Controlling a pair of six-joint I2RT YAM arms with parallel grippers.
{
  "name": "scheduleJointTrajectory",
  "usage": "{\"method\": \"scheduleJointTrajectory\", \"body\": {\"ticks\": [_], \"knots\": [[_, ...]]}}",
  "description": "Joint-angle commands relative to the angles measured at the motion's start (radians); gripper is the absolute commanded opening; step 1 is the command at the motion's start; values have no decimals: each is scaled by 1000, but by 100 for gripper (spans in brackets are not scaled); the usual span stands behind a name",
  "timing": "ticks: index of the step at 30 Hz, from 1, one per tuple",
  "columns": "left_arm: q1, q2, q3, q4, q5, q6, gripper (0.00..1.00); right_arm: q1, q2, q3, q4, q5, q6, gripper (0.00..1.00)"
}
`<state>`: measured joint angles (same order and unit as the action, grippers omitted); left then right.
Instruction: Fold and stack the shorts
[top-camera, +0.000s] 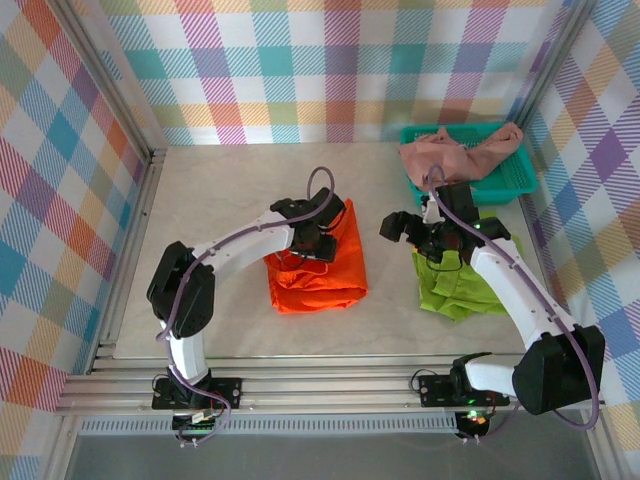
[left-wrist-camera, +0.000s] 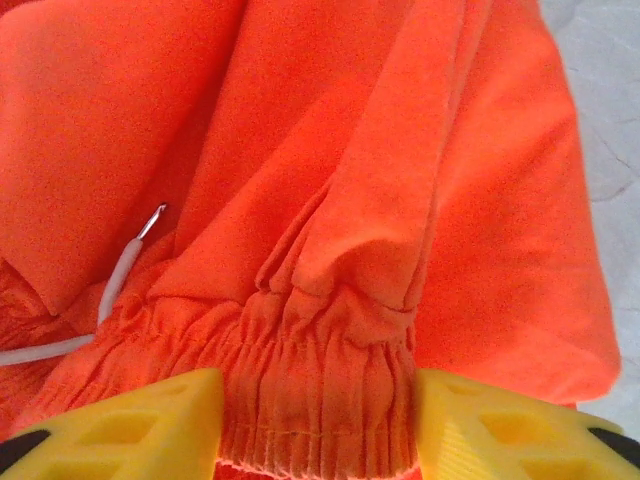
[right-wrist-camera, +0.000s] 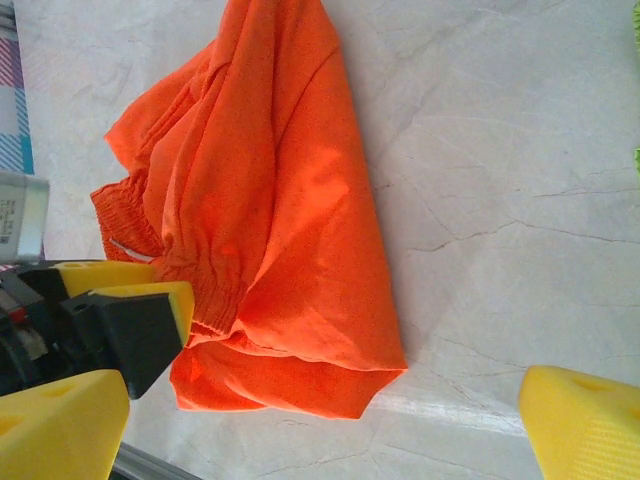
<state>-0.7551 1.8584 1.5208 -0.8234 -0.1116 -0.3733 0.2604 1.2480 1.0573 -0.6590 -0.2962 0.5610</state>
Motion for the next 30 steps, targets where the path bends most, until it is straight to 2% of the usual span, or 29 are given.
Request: {"method": "scheduleJointTrajectory", "body": {"ticks": [1,3,6,9,12,16,20,25,28,30], "knots": [[-17,29,33,-34,-37,4,40,-8,-21,-10,-2,-24,-16,99],[-15,38,47,-40,-56,7,26,-7,-19,-12,-1,-26,-16,99],[-14,33,90,-69,-98,25,10,-9,-19,-16,0,-26,-19,100],[4,20,141,-98,-124,57,2,-8,-18,-19,0,-23,-21,99],[56,9,175,-114,-105,86,0,-9,-16,-22,0,-26,-20,99],[161,-4,176,-110,-29,132,0,-9,-18,-29,4,-30,-16,99],[307,1,146,-67,134,149,3,-9,-16,-47,13,-40,-14,99],[456,50,103,1,280,177,11,-8,-10,-91,46,-89,11,100],[518,118,64,61,366,197,21,-7,-8,-119,54,-101,19,99],[552,177,53,97,425,201,36,-8,-14,-135,59,-106,22,100]]}}
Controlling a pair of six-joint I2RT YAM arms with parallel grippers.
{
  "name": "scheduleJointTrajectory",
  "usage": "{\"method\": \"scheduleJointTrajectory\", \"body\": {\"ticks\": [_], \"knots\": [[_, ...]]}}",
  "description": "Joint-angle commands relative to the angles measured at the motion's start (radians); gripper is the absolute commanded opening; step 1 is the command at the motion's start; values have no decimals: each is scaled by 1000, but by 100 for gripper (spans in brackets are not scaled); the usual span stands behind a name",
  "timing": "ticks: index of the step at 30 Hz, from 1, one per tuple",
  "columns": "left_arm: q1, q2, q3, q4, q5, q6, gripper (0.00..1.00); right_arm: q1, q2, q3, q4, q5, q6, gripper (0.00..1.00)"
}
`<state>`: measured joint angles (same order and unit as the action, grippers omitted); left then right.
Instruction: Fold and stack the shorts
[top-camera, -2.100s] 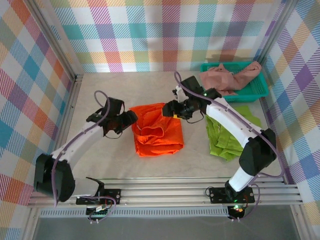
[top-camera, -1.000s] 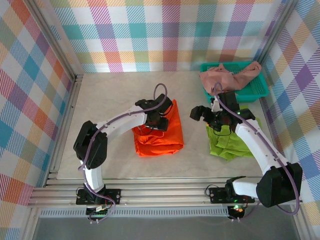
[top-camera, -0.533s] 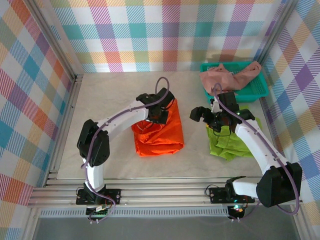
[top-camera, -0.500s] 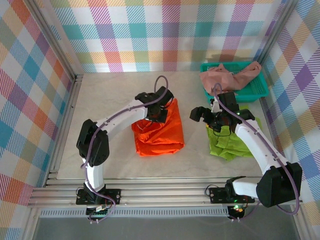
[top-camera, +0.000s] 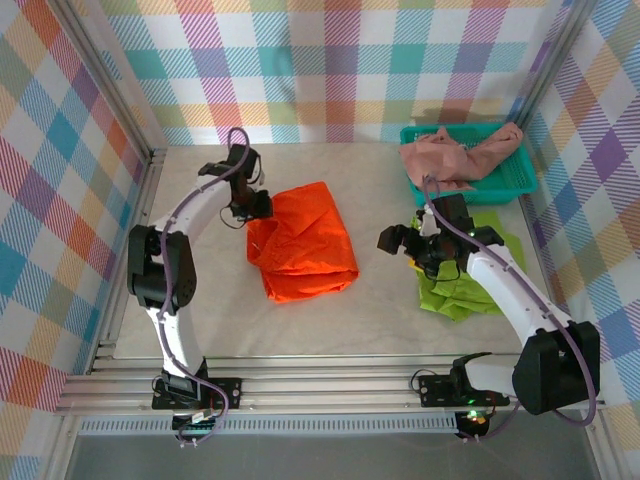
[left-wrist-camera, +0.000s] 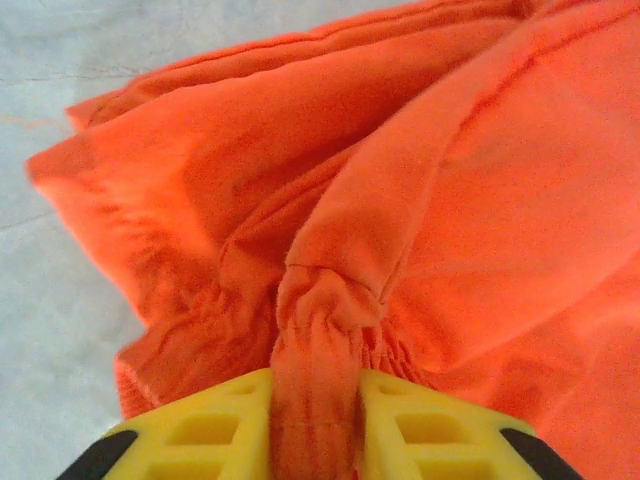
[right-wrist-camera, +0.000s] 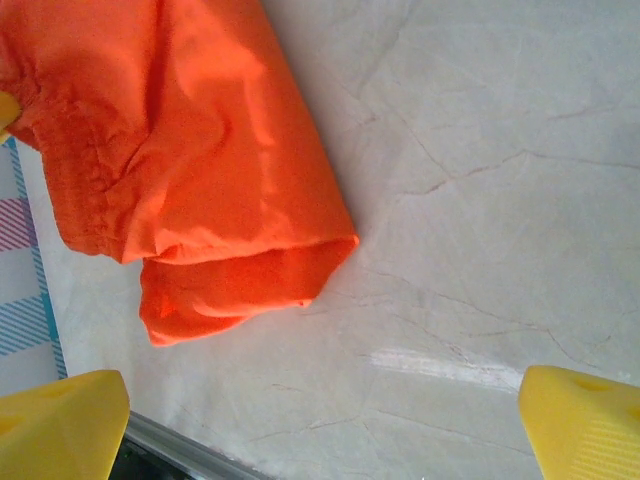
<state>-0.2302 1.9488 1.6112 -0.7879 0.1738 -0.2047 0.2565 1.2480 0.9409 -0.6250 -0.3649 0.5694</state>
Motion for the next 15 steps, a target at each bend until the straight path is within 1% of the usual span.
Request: {"method": "scheduleJointTrajectory", "body": {"ticks": [1,2,5,6,7,9,11,12,13,15], "knots": [[38,108,-36,69,164,34,43,-3,-17,-25,25,-39,14,99],[47,123,-25,66,182,41,51,-4,-23,-30,26,-43,14,100],[48,83,22,26,151,69,56,-3,-28,-35,27,-61,10,100],[47,44,34,17,123,71,61,1,-28,-34,31,-71,10,99],[48,5,44,9,101,72,66,5,-28,-34,36,-78,12,100],[59,-85,72,-4,82,61,83,26,-23,-34,66,-100,19,100],[66,-155,90,5,117,32,96,66,-11,-28,108,-113,26,100],[68,-183,100,10,142,9,100,95,-1,-20,132,-111,26,99],[68,-198,107,17,173,-17,100,125,10,-10,147,-100,24,100],[64,-210,107,48,286,-85,100,205,47,27,171,-47,7,99]]}}
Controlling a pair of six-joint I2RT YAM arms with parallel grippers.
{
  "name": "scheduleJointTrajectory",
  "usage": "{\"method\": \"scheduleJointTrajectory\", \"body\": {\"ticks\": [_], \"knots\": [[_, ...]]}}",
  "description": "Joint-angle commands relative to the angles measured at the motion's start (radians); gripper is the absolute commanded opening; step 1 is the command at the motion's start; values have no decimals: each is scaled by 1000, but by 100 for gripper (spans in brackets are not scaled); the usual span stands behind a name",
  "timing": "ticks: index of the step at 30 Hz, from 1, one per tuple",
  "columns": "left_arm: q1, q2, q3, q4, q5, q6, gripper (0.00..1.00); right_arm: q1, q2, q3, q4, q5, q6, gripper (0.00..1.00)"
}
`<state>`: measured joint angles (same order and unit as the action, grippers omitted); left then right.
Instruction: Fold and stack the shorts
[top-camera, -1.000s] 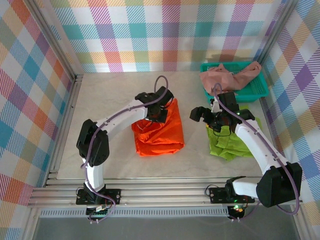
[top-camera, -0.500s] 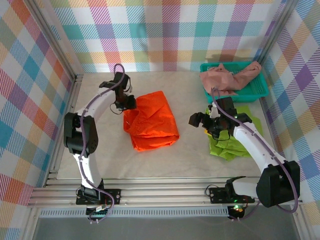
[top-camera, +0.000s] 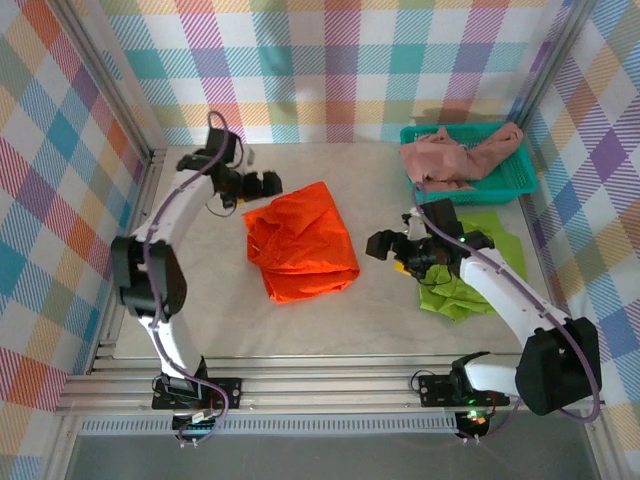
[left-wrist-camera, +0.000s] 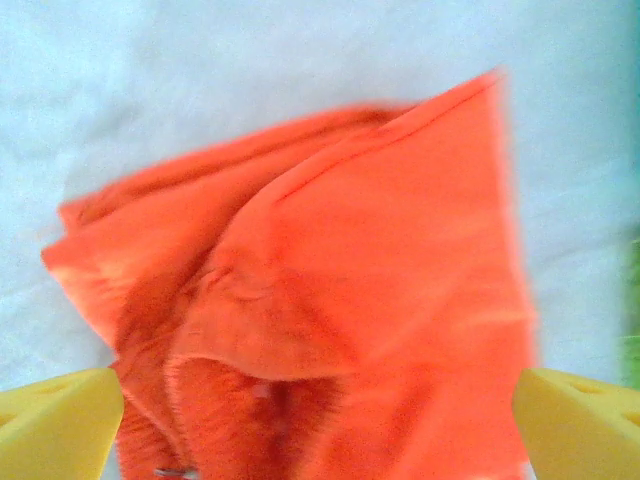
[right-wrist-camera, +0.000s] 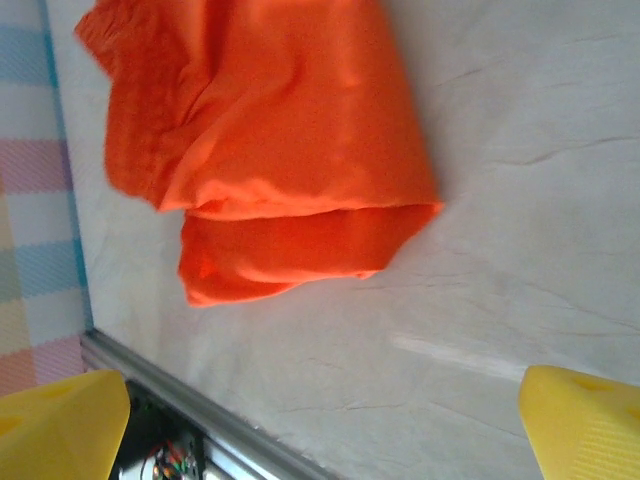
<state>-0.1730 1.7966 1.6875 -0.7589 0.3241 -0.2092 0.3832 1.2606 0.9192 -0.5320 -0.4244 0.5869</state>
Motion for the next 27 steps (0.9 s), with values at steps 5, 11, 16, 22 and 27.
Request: {"method": "scheduleJointTrajectory", "body": {"ticks": [5,11,16,22,27], "knots": [[-50,-26,-18,118,259,-238,100,226,144,138,144,101,-31,99],[-127,51,-68,232,292,-350,100,264,239,96,441,46,120,99],[-134,100,-126,324,297,-424,100,267,329,73,591,57,232,100],[-138,146,-150,354,309,-443,100,266,446,53,711,76,329,99],[-127,154,-162,253,232,-346,100,264,494,26,717,128,374,100]]}}
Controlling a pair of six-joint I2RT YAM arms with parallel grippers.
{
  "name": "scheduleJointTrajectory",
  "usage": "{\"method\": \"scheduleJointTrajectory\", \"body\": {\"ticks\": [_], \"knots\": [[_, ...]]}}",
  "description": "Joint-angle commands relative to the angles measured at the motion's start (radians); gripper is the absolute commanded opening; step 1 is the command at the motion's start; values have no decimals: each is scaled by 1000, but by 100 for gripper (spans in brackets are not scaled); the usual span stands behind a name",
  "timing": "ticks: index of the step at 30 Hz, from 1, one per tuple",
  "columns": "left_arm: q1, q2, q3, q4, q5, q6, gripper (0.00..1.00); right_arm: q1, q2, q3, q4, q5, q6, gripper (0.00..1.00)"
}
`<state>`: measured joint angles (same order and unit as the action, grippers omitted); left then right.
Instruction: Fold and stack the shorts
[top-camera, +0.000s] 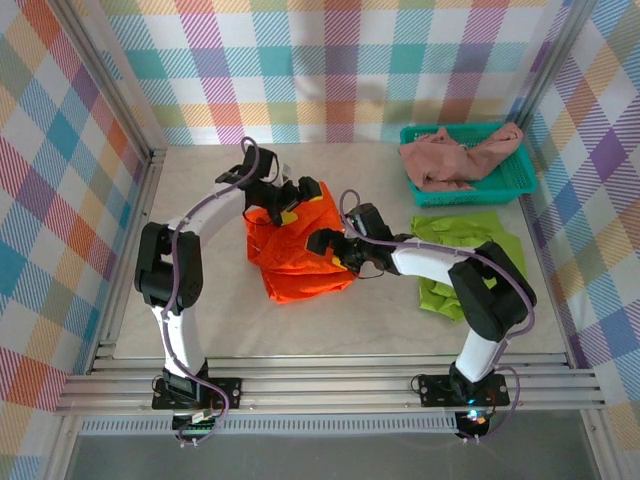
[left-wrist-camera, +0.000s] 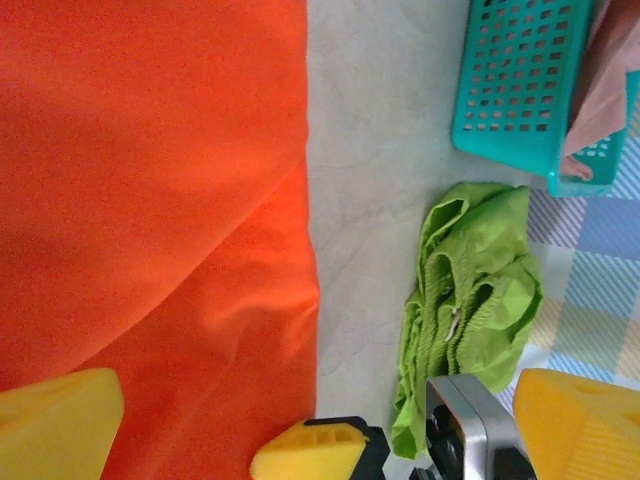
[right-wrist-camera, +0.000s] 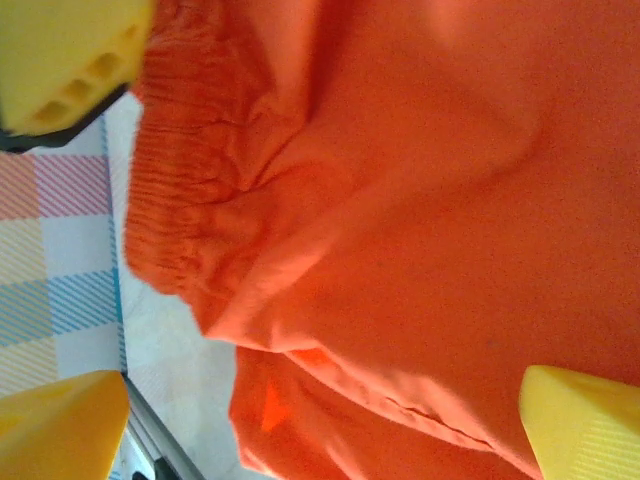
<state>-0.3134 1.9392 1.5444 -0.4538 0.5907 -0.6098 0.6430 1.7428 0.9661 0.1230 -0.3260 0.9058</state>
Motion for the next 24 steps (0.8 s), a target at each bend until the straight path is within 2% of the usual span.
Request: {"method": "scheduleJointTrajectory", "body": {"ticks": [1,14,20,24], "knots": [[20,12,-36,-53,-40,62,100,4,21,-27,62,32,63,99],[148,-13,-217,-7,-94,156,100,4,22,-158,58,51,148,100],[179,3,-270,36,-97,160,100,5,7,-176,50,51,138,99],[192,-10,-263,47,-83,152,100,10,-31,-144,0,41,72,99]]}}
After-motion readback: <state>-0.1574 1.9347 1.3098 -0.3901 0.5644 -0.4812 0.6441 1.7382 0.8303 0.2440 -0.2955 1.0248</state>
